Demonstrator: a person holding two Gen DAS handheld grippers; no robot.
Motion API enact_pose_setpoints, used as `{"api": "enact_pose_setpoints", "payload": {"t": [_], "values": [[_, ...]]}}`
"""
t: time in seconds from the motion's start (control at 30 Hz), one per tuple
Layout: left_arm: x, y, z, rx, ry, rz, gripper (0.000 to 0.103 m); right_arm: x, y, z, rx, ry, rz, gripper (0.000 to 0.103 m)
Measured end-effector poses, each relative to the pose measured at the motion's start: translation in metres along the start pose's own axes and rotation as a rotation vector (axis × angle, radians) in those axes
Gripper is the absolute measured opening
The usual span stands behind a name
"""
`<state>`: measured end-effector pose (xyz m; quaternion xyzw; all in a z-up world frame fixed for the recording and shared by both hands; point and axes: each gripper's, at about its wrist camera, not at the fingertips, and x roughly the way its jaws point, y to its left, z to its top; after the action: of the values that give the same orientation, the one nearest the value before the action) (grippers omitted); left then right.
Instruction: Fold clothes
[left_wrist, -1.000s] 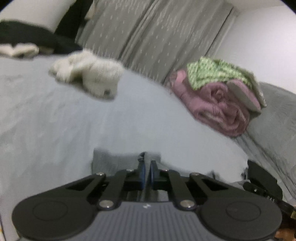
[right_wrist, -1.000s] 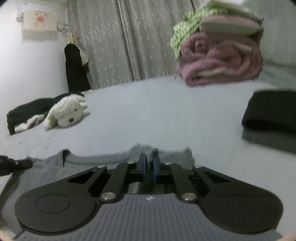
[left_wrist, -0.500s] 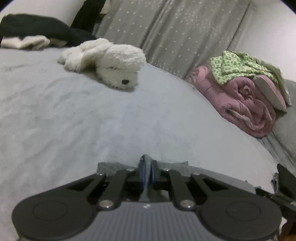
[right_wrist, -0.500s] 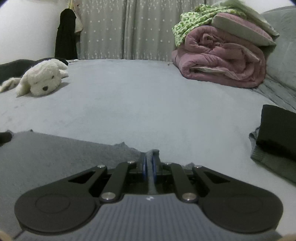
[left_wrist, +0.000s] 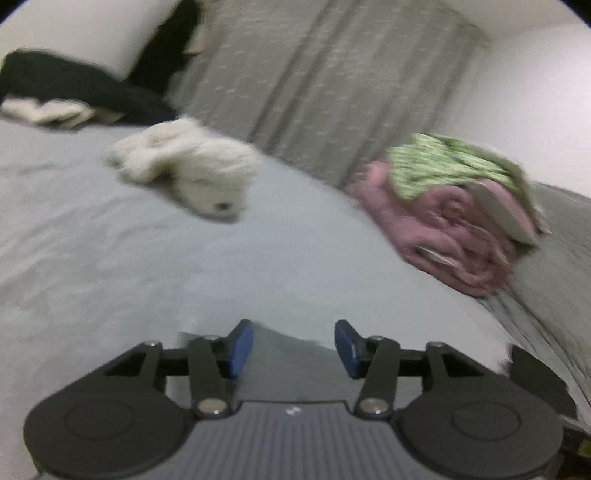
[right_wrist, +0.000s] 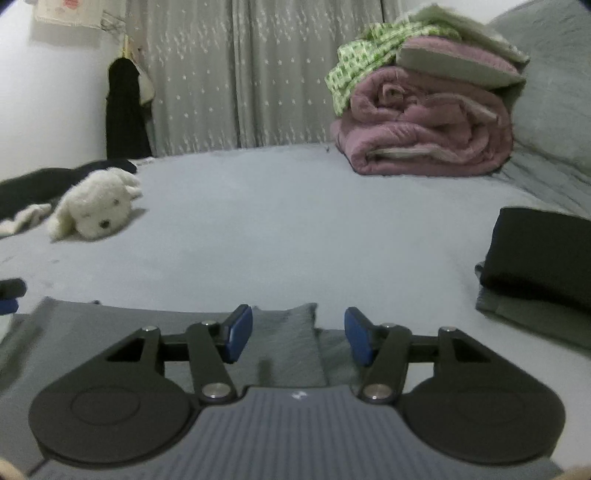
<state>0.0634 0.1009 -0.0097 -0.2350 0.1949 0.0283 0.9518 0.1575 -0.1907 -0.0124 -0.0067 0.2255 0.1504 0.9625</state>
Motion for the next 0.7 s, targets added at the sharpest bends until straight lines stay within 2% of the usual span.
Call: {"api": "enact_pose_setpoints", "payload": {"t": [0.13, 0.27, 0.37, 0.47, 0.57, 0.7], "values": [[-0.004, -0.037, -0.024, 0.085, 0.062, -0.089, 0.06, -0.019, 0.026, -0.009, -0.037, 0.024, 0.061, 0.06], [-0.004, -0.046, -0.055, 0.167, 0.141, -0.073, 0.06, -0.025, 0.041, -0.025, -0.085, 0.096, 0.082, 0.06], [-0.01, -0.042, -0.067, 0.222, 0.168, -0.048, 0.059, -0.03, 0.028, -0.036, -0.073, 0.147, 0.06, 0.061], [-0.024, -0.029, -0.054, 0.208, 0.173, 0.009, 0.059, -0.04, 0.01, -0.034, -0.013, 0.159, 0.03, 0.061], [-0.041, -0.01, -0.039, 0.137, 0.181, 0.074, 0.06, -0.051, -0.008, -0.034, 0.07, 0.182, -0.038, 0.063], [-0.062, 0.005, -0.029, 0.058, 0.206, 0.103, 0.067, -0.07, -0.037, -0.039, 0.284, 0.19, -0.012, 0.064]]}}
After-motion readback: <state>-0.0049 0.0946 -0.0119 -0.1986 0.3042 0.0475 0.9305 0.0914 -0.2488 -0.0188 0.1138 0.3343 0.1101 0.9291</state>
